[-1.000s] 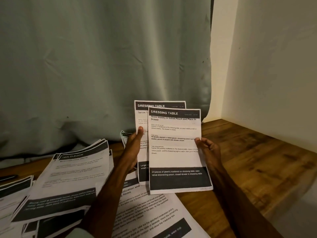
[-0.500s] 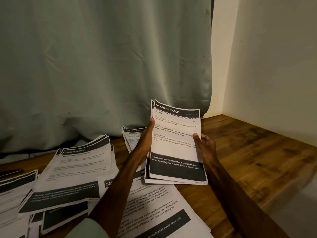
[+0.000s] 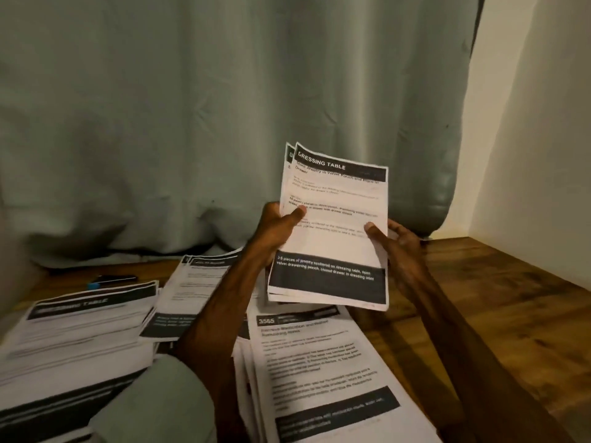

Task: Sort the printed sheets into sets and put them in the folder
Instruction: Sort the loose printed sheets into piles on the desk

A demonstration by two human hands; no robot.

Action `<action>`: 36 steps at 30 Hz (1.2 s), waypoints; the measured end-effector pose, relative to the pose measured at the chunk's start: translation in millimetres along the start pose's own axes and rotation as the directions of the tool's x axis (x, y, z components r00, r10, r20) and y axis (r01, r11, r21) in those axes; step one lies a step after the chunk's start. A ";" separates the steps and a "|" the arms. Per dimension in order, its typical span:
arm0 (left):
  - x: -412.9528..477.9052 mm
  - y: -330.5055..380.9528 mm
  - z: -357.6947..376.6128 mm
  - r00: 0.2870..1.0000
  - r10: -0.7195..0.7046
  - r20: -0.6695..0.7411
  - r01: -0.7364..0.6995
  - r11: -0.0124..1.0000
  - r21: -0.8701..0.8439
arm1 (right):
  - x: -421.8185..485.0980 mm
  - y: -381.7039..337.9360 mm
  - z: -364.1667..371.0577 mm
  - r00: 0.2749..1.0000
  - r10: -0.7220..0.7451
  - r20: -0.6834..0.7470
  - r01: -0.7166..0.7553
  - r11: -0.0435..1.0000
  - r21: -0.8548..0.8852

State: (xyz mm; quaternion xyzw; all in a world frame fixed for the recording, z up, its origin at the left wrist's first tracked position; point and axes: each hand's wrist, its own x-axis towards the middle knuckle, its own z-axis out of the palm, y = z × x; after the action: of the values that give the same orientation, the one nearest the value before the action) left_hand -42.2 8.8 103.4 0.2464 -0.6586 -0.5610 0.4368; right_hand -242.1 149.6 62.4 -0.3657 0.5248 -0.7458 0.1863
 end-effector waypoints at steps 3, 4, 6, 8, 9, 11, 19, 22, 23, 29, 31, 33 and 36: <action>-9.8 16.9 -51.8 0.985 0.048 -0.166 -0.055 0.998 -0.039 | -6.1 -10.7 33.6 0.991 0.049 0.125 -0.044 0.998 -0.041; -12.1 17.5 -70.1 0.971 0.053 -0.235 -0.064 0.997 -0.039 | -6.0 -12.4 42.3 0.990 0.048 0.130 -0.044 0.998 -0.033; -19.6 11.7 -105.2 0.933 0.052 -0.355 -0.069 0.997 -0.034 | -7.9 -12.6 57.3 0.991 0.069 0.112 -0.067 0.997 -0.023; -29.6 -0.5 -129.9 0.904 0.026 -0.428 -0.041 0.999 -0.027 | -11.1 -3.6 67.3 0.992 0.105 0.076 -0.102 0.994 -0.041; -35.0 -9.0 -137.2 0.896 -0.005 -0.445 -0.006 1.000 -0.025 | -12.7 4.4 70.4 0.990 0.126 0.057 -0.123 0.991 -0.055; -44.2 -29.6 -148.2 0.883 -0.078 -0.463 0.064 0.997 -0.045 | -17.1 25.2 74.8 0.984 0.173 0.034 -0.169 0.980 -0.105; -43.7 -70.6 -166.3 0.857 -0.159 -0.491 0.122 0.987 -0.106 | -33.9 90.5 62.1 0.974 0.226 0.009 -0.215 0.937 -0.274; -41.0 -75.8 -168.7 0.855 -0.167 -0.490 0.129 0.985 -0.111 | -38.5 101.2 62.3 0.968 0.250 0.023 -0.234 0.931 -0.280; -40.8 -79.2 -169.3 0.852 -0.178 -0.492 0.138 0.984 -0.117 | -39.9 103.9 61.7 0.970 0.239 0.037 -0.218 0.933 -0.287; -42.0 -89.0 -174.7 0.837 -0.205 -0.507 0.156 0.978 -0.138 | -41.3 103.1 57.3 0.999 0.002 -0.055 -0.017 0.958 -0.285; -43.2 -88.5 -174.2 0.835 -0.207 -0.509 0.149 0.977 -0.152 | -42.2 98.8 55.1 0.991 0.019 -0.135 -0.044 0.981 -0.187; -44.4 -87.6 -172.5 0.833 -0.215 -0.510 0.146 0.974 -0.172 | -42.3 95.4 52.3 0.978 0.054 -0.200 -0.070 0.995 -0.073; -43.3 -90.3 -172.2 0.842 -0.223 -0.492 0.142 0.970 -0.196 | -39.5 90.5 49.3 0.956 0.148 -0.252 -0.118 0.984 0.131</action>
State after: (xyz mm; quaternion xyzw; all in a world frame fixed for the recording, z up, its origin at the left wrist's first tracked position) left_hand 111.0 -68.6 2.3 0.4138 -0.4480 -0.5632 0.5575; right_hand -188.9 109.5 -25.6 -0.2168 0.5247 -0.8019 0.1859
